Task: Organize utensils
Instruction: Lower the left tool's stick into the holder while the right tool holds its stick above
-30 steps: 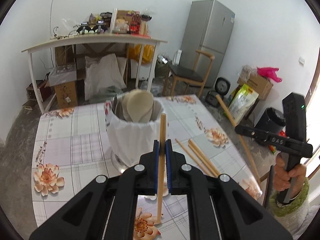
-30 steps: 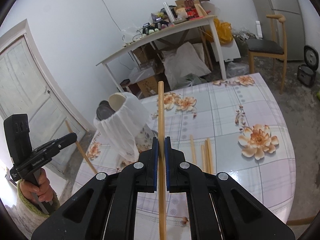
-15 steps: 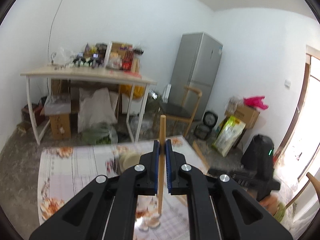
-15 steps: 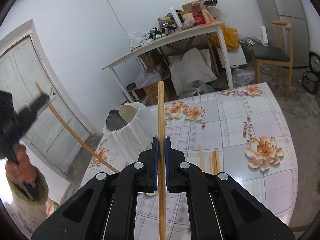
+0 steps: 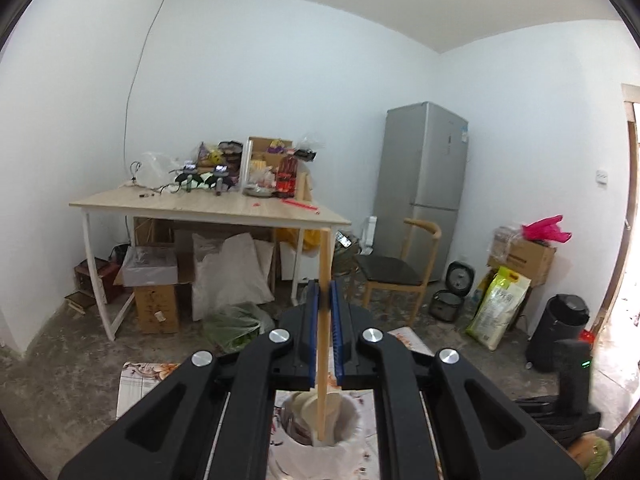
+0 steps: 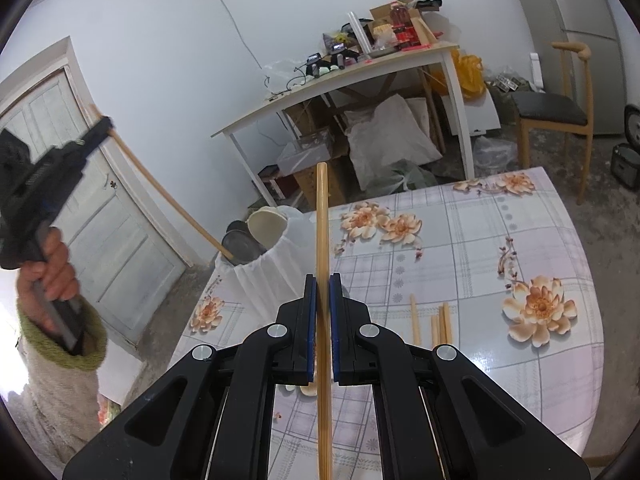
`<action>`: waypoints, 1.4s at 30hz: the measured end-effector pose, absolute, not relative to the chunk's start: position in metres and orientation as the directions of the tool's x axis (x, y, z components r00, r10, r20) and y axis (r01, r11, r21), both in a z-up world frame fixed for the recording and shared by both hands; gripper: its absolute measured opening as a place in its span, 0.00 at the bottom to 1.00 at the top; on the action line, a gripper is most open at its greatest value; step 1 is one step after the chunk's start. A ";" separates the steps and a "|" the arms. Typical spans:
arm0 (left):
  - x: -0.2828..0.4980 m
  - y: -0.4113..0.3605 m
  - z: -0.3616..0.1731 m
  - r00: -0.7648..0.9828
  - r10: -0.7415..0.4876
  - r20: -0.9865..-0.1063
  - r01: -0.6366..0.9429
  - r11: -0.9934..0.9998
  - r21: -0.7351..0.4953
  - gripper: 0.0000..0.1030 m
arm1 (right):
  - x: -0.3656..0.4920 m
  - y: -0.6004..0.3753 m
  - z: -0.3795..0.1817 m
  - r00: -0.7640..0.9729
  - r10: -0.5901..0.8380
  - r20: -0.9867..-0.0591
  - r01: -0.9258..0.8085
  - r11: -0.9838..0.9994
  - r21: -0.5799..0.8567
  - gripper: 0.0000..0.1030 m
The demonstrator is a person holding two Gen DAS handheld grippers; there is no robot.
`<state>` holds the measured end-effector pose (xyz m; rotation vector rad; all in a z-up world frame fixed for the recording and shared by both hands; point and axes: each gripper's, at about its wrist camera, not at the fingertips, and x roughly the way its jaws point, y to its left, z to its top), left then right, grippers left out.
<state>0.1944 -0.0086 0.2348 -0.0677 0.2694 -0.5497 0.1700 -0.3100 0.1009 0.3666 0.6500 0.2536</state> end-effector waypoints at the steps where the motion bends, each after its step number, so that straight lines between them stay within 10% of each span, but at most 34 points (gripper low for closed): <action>1: 0.201 -0.010 0.230 0.820 -0.519 -0.242 0.500 0.855 -0.137 0.05 | 0.171 -0.310 0.102 0.770 0.342 -0.538 -0.118 0.906 0.407 0.04; 42: 0.227 -0.027 0.185 0.809 -0.472 -0.349 0.495 0.868 -0.026 0.06 | 0.303 -0.242 0.178 0.798 0.552 -0.242 -0.401 0.786 0.470 0.04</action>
